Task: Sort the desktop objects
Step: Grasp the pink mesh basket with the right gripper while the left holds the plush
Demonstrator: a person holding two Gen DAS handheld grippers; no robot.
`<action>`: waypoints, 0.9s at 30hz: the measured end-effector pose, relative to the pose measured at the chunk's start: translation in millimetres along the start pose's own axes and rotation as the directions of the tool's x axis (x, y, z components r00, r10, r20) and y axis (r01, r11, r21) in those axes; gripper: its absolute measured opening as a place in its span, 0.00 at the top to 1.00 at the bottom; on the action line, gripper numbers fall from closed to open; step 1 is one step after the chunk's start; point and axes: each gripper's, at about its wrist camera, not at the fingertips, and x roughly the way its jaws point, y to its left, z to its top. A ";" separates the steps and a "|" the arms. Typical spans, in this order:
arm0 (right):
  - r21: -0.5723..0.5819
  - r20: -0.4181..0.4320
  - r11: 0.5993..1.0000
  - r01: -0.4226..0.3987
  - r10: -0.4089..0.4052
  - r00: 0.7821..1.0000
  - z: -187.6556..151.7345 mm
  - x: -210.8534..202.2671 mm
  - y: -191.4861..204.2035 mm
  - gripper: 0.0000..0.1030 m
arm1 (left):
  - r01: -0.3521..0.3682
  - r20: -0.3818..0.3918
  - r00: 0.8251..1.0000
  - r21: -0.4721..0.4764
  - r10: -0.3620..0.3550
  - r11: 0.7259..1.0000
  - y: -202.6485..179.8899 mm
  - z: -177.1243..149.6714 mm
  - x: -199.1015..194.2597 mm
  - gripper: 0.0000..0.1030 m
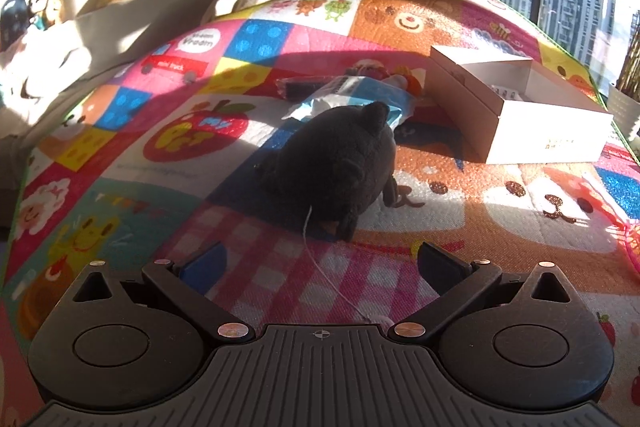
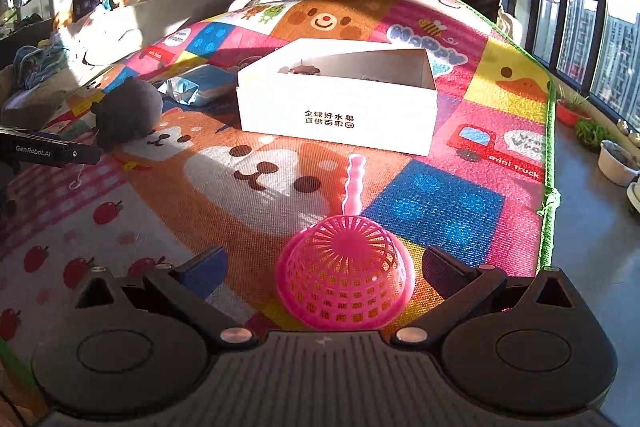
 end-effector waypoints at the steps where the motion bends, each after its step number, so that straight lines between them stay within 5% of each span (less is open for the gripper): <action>1: 0.004 0.003 1.000 0.001 -0.001 1.000 0.1 1.0 -0.6 0.00 | 0.016 0.000 1.000 -0.028 -0.016 0.999 0.0 3.7 1.3 0.00; 6: -0.004 0.018 1.000 0.000 0.000 1.000 -0.7 8.1 7.8 0.00 | 0.009 0.028 1.000 -0.194 -0.003 0.981 -3.8 31.9 22.3 0.00; 12: -0.061 0.046 0.998 0.013 -0.010 0.999 -4.9 5.8 17.2 0.00 | -0.154 0.012 0.988 -0.117 0.157 0.981 -27.5 48.9 67.0 0.00; 15: -0.077 0.041 0.997 0.024 -0.020 0.999 -6.0 6.4 16.4 0.00 | -0.164 0.016 0.986 -0.102 0.167 0.981 -29.8 48.5 73.9 0.00; 17: -0.064 0.033 0.998 0.026 -0.024 0.999 -5.4 7.3 12.7 0.00 | -0.176 0.019 0.984 -0.084 0.178 0.981 -31.1 47.6 73.0 0.10; 23: -0.040 0.025 0.999 0.035 -0.034 0.999 -6.0 6.4 5.2 0.00 | -0.123 0.056 0.990 -0.061 0.127 0.991 -29.1 39.2 48.3 0.11; 27: -0.023 0.020 0.999 0.035 -0.034 0.999 -2.4 7.9 1.8 0.07 | 0.009 0.093 0.996 0.000 -0.009 1.000 -45.5 25.0 5.6 0.11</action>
